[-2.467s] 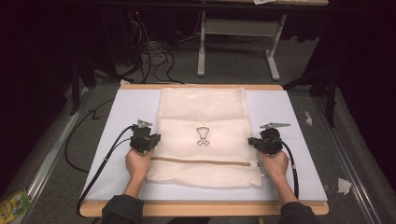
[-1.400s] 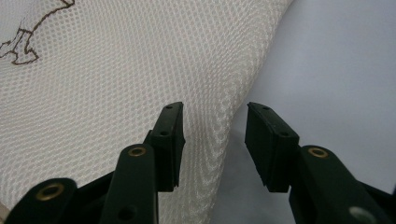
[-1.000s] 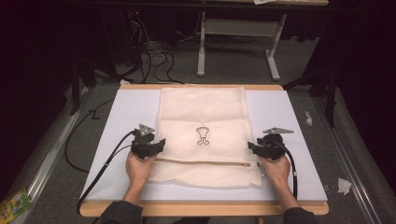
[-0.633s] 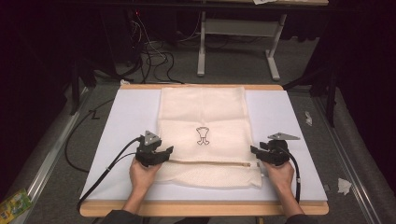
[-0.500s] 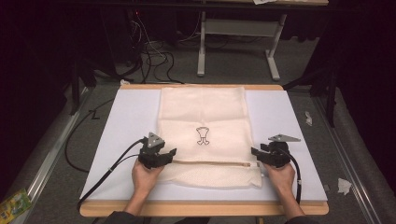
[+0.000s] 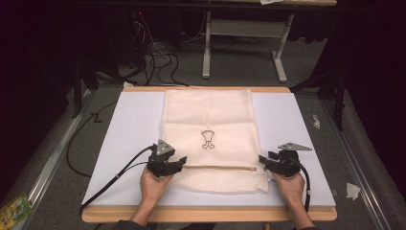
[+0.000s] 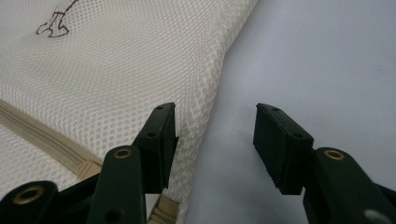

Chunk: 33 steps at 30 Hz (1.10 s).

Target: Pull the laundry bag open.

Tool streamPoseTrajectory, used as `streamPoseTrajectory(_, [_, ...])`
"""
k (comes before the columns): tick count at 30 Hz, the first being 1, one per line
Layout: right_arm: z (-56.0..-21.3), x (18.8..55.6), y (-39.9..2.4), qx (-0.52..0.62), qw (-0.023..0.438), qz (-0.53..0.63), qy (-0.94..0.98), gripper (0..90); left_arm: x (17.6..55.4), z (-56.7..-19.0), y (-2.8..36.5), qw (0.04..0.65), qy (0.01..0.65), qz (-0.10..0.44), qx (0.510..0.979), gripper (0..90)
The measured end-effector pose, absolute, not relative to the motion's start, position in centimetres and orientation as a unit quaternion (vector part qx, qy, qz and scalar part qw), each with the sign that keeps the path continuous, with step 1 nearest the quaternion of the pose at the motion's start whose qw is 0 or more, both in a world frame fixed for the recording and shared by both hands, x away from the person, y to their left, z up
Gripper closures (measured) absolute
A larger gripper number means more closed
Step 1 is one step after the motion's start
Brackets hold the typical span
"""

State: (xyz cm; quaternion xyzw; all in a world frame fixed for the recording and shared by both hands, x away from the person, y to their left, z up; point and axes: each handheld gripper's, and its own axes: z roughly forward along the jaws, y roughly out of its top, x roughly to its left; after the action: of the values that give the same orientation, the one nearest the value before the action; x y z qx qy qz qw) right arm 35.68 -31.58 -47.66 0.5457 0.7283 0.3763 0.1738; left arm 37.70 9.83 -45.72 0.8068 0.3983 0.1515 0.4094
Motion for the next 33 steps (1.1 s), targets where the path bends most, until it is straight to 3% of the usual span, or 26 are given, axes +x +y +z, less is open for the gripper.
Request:
streamPoseTrajectory(14, [-47.7, 36.2, -30.8, 0.543, 0.149, 0.374, 0.737, 57.4, 38.1, -44.9, 5.8, 0.423, 0.371, 0.125, 0.817, 42.6])
streamPoseTrajectory(26, [-47.4, 36.0, -29.5, 0.499, 0.169, 0.333, 0.782, 83.9, 38.6, -44.0, 0.2, 0.431, 0.335, 0.104, 0.832, 42.2])
streamPoseTrajectory(33, [-47.5, 36.1, -29.7, 0.499, 0.157, 0.348, 0.778, 88.1, 38.7, -44.1, -2.6, 0.433, 0.322, 0.077, 0.838, 42.8])
